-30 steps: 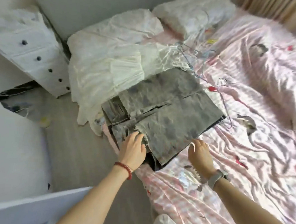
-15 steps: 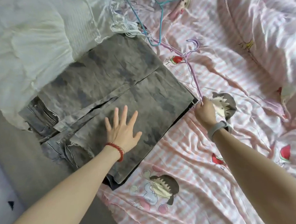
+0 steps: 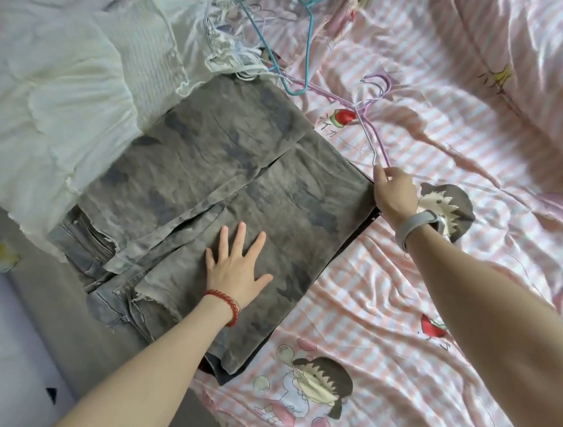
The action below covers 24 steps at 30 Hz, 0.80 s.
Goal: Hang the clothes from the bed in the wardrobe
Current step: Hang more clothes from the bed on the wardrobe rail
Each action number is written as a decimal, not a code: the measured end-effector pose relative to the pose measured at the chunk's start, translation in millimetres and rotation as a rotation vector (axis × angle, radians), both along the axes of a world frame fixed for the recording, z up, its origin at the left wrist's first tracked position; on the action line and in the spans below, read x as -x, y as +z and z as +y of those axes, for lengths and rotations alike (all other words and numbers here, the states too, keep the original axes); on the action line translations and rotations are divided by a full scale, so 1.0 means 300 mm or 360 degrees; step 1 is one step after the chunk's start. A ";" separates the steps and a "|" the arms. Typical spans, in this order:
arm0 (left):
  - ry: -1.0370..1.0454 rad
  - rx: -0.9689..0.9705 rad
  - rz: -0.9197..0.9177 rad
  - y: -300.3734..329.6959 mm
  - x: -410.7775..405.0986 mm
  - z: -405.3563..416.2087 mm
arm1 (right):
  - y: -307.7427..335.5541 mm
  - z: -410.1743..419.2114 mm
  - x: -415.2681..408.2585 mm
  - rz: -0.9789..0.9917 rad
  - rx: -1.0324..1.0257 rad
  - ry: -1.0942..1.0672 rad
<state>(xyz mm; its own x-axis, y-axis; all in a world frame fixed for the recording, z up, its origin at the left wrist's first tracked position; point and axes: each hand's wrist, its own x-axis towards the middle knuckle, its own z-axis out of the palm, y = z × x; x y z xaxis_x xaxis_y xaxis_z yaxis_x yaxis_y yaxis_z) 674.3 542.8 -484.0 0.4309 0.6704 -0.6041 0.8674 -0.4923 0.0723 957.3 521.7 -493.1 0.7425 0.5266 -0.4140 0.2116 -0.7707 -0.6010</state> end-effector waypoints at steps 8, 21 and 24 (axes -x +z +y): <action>0.0016 0.0111 0.0016 0.025 0.017 -0.007 | 0.038 -0.036 0.074 0.0006 -0.0226 -0.0110; 0.0211 0.0357 -0.0256 0.142 0.116 -0.085 | 0.224 -0.310 0.377 -0.0197 -0.0436 -0.0559; 0.0260 0.0150 -0.0590 0.231 0.094 -0.058 | 0.277 -0.371 0.417 -0.0301 -0.0523 -0.0505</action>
<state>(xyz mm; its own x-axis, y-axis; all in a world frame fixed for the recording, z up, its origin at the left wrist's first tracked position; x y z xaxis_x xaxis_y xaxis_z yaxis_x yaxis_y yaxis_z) 646.1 525.5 -414.7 0.5235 0.6972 -0.4898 0.8402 -0.3268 0.4328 832.1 410.4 -410.0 0.9335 0.3424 -0.1065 0.1258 -0.5908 -0.7969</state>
